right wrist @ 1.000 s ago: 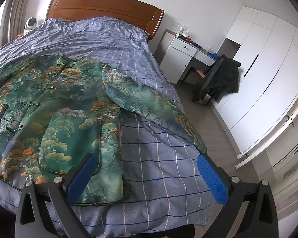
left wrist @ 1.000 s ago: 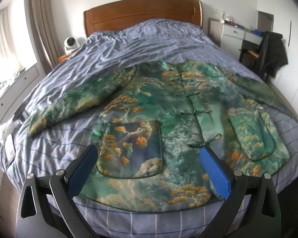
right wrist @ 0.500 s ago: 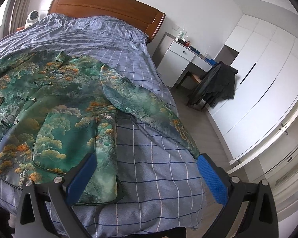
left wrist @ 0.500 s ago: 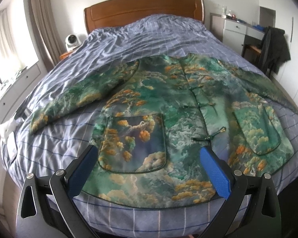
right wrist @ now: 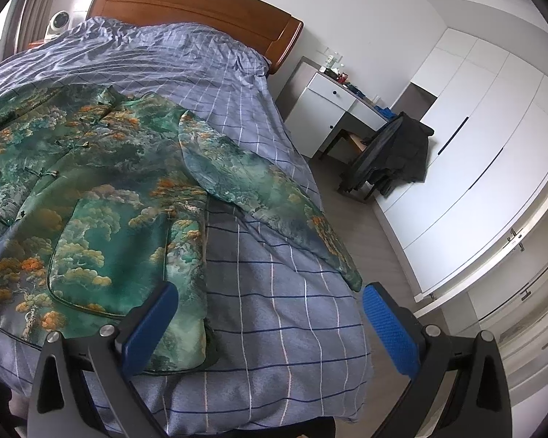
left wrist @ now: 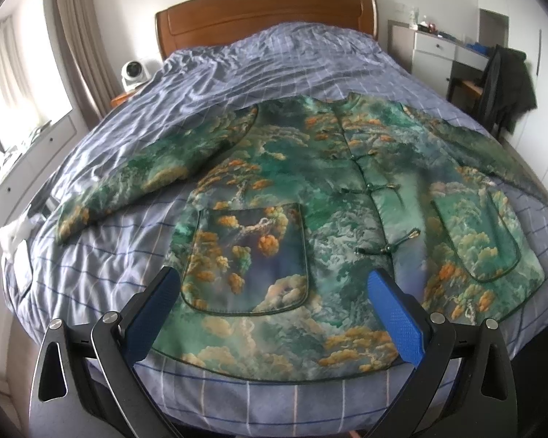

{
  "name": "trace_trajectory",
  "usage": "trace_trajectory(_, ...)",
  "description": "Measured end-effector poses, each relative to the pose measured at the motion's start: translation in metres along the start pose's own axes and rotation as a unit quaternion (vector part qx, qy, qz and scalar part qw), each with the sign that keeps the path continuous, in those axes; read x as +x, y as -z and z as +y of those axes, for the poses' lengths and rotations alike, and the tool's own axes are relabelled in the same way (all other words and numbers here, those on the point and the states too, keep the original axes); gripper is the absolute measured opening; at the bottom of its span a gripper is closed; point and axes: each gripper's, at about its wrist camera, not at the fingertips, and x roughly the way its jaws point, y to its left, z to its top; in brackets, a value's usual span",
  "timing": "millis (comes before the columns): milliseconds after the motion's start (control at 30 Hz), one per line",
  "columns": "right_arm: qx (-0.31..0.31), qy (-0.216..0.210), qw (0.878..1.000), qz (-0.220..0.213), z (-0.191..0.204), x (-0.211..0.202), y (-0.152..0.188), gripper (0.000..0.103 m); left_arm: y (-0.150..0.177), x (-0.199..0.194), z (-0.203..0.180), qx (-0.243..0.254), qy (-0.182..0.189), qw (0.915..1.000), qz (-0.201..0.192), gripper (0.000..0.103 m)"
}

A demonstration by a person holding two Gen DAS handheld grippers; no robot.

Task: Fold large clothes

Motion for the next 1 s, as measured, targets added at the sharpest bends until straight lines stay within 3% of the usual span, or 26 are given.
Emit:
trace_trajectory(333, -0.009, 0.002, 1.0, 0.004, 0.001, 0.007, 0.002, 0.103, 0.005, 0.005, 0.001, 0.002, -0.001, 1.0, 0.005, 0.102)
trace_trajectory(467, -0.054, 0.0, 0.998, 0.012, -0.011, 0.044, 0.012, 0.103, 0.006, 0.007, 0.002, 0.007, -0.004, 0.9999, 0.007, 0.102)
trace_trajectory(533, -0.03, 0.008, 0.999, 0.041, -0.042, 0.083, 0.019, 0.102, 0.006, 0.007, 0.005, 0.006, -0.01, 0.9999, 0.007, 0.102)
trace_trajectory(600, 0.046, -0.014, 0.997, 0.061, -0.086, 0.112, 0.024, 0.102, 0.006, 0.009, 0.008, 0.0, -0.014, 0.9999, 0.009, 0.102)
trace_trajectory(667, 0.137, -0.055, 0.988, 0.056, -0.131, 0.132, 0.029, 0.102, 0.006, 0.013, 0.008, -0.007, -0.012, 0.9998, 0.016, 0.102)
trace_trajectory(733, 0.222, -0.108, 0.968, 0.05, -0.163, 0.155, 0.035, 0.102, 0.006, 0.018, 0.005, -0.009, -0.006, 0.9996, 0.026, 0.102)
trace_trajectory(800, 0.317, -0.192, 0.927, 0.055, -0.185, 0.183, 0.045, 0.102, 0.005, 0.017, 0.001, -0.003, -0.005, 0.9996, 0.027, 0.102)
trace_trajectory(867, 0.425, -0.256, 0.866, 0.062, -0.202, 0.214, 0.062, 0.102, 0.005, 0.012, -0.004, 0.013, -0.009, 0.9997, 0.019, 0.102)
trace_trajectory(900, 0.487, -0.272, 0.827, 0.071, -0.21, 0.234, 0.074, 0.102, 0.004, 0.011, -0.005, 0.017, -0.012, 0.9996, 0.017, 0.102)
trace_trajectory(1000, 0.572, -0.28, 0.766, 0.088, -0.213, 0.274, 0.094, 0.101, 0.003, 0.01, -0.004, 0.022, -0.022, 0.9994, 0.016, 0.102)
